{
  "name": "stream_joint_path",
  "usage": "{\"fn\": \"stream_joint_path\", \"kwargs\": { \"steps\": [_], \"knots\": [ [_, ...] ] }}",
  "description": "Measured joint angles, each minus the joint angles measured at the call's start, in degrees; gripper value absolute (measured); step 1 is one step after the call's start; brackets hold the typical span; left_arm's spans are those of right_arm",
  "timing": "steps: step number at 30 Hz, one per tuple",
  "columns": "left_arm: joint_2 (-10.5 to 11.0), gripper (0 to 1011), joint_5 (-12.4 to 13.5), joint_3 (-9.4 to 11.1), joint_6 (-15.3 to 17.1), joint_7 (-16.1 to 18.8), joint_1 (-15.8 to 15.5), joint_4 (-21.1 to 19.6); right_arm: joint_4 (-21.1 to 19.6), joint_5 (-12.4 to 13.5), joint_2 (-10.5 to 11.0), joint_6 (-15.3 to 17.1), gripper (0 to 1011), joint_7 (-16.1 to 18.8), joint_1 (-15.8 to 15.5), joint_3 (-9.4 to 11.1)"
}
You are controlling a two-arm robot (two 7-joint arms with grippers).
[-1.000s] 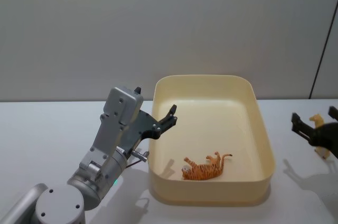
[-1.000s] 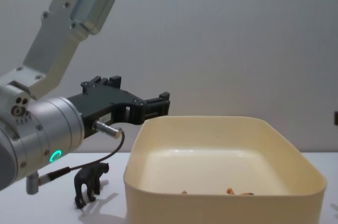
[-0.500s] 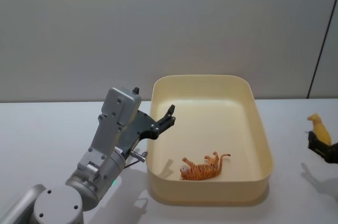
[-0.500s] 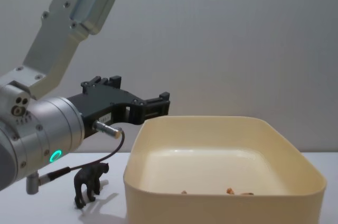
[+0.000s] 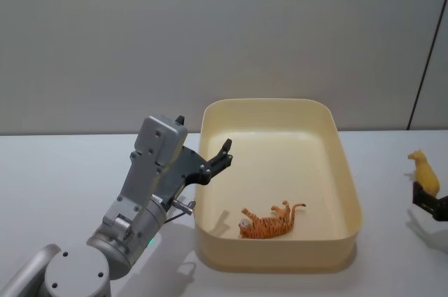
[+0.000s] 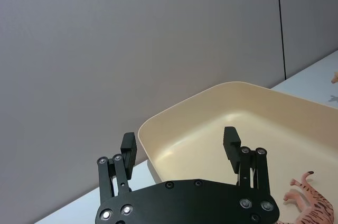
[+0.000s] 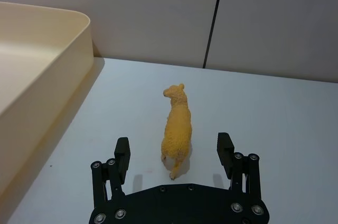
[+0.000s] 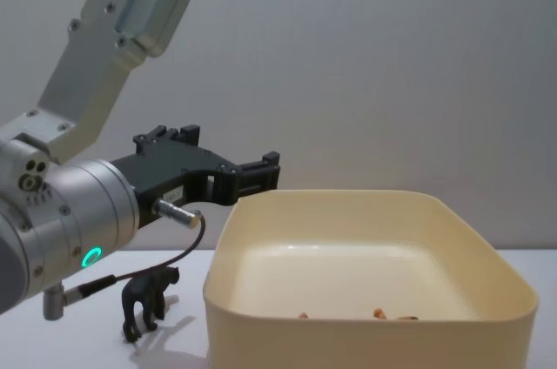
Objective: Pick up the toy alternately with two hands and place it into the central storage box.
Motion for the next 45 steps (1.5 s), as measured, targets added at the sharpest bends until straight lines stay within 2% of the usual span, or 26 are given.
{"fn": "stream_joint_path", "kwargs": {
  "steps": [21, 25, 31, 32, 34, 37, 38, 39, 41, 44, 45],
  "knots": [
    [0.0, 1002, 0.0, 0.0, 0.0, 0.0, 0.0, 0.0, 11.4, -3.2, -4.0, -1.3, 1001, 1.0, 7.7, -2.6],
    [0.0, 1002, 0.0, 0.0, 0.0, 0.0, 0.0, 0.0, 12.9, -3.6, -4.5, -1.7, 960, 0.9, 8.6, -2.9],
    [0.0, 1002, 0.0, 0.0, 0.0, 0.0, 0.0, 0.0, 14.6, -4.0, -5.1, -2.2, 781, 0.6, 9.8, -3.2],
    [0.0, 1002, 0.0, 0.0, 0.0, 0.0, 0.0, 0.0, 14.8, -4.1, -5.1, -2.2, 781, 0.6, 9.9, -3.2],
    [0.0, 1002, 0.0, 0.0, 0.0, 0.0, 0.0, 0.0, 15.0, -4.1, -5.2, -2.3, 688, 0.6, 10.1, -3.2],
    [0.0, 1002, 0.0, 0.0, 0.0, 0.0, 0.0, 0.0, 15.5, -4.3, -5.3, -2.4, 628, 0.6, 10.3, -3.3],
    [0.0, 1002, 0.0, 0.0, 0.0, 0.0, 0.0, 0.0, 15.6, -4.3, -5.4, -2.4, 570, 0.5, 10.4, -3.3],
    [0.0, 1002, 0.0, 0.0, 0.0, 0.0, 0.0, 0.0, 15.7, -4.3, -5.4, -2.4, 570, 0.5, 10.5, -3.3],
    [0.0, 1002, 0.0, 0.0, 0.0, 0.0, 0.0, 0.0, 15.9, -4.3, -5.5, -2.5, 475, 0.5, 10.6, -3.4],
    [0.0, 1002, 0.0, 0.0, 0.0, 0.0, 0.0, 0.0, 15.9, -4.4, -5.5, -2.6, 419, 0.6, 10.7, -3.4],
    [0.0, 1002, 0.0, 0.0, 0.0, 0.0, 0.0, 0.0, 15.9, -4.4, -5.5, -2.6, 357, 0.7, 10.7, -3.4]
  ]
}}
